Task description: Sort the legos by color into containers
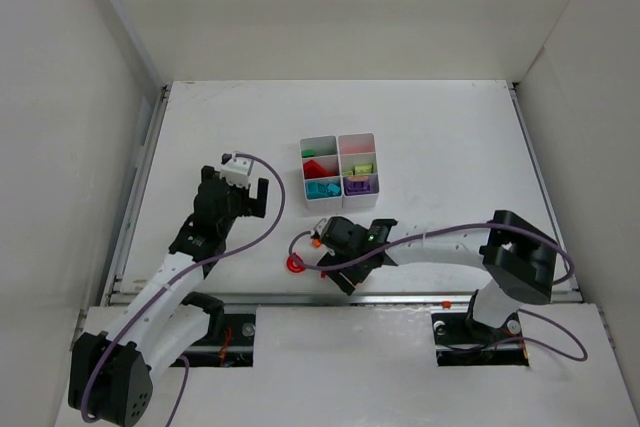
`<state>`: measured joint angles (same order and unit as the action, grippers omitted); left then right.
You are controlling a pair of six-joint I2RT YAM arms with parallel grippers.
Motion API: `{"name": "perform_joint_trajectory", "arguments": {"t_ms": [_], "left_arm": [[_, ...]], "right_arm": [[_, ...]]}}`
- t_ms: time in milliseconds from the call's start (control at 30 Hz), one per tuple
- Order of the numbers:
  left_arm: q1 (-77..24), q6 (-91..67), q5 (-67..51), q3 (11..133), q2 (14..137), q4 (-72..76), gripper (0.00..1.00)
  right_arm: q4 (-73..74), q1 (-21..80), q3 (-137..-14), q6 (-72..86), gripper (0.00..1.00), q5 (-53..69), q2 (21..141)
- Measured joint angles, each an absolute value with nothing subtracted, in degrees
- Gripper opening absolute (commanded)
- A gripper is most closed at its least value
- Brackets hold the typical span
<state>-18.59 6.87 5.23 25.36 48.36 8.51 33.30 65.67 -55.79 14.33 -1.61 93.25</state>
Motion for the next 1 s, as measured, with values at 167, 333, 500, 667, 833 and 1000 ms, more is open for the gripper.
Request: {"name": "perform_joint_trajectory", "arguments": {"t_ms": [167,333,500,667,833,1000], "left_arm": [[-18.59,6.9,5.48,25.36,47.4,8.62,1.0],[-18.59,6.9,5.63,25.36,47.13,8.56,1.0],[-18.59,6.9,5.65,25.36,46.98,8.56,1.0],[-18.59,6.9,6.11,25.36,46.74,8.54,1.0],[-18.59,6.9,6.15,25.36,46.33,8.54,1.0],[-18.59,6.9,6.2,25.36,46.33,8.54,1.0]], "right_arm": [[31.18,65.71,-54.22,15.31,0.58,-2.0,93.43],[29.8,65.69,-55.35,15.59,0.37,-2.83,94.91],[29.1,65.71,-56.49,15.92,0.41,-3.09,96.09],[29.17,65.87,-56.51,16.47,0.59,-3.07,95.9],[30.98,66.0,-56.53,17.54,0.55,-4.54,95.74],[32.18,66.0,-56.55,22.94,0.55,-5.8,95.74]]}}
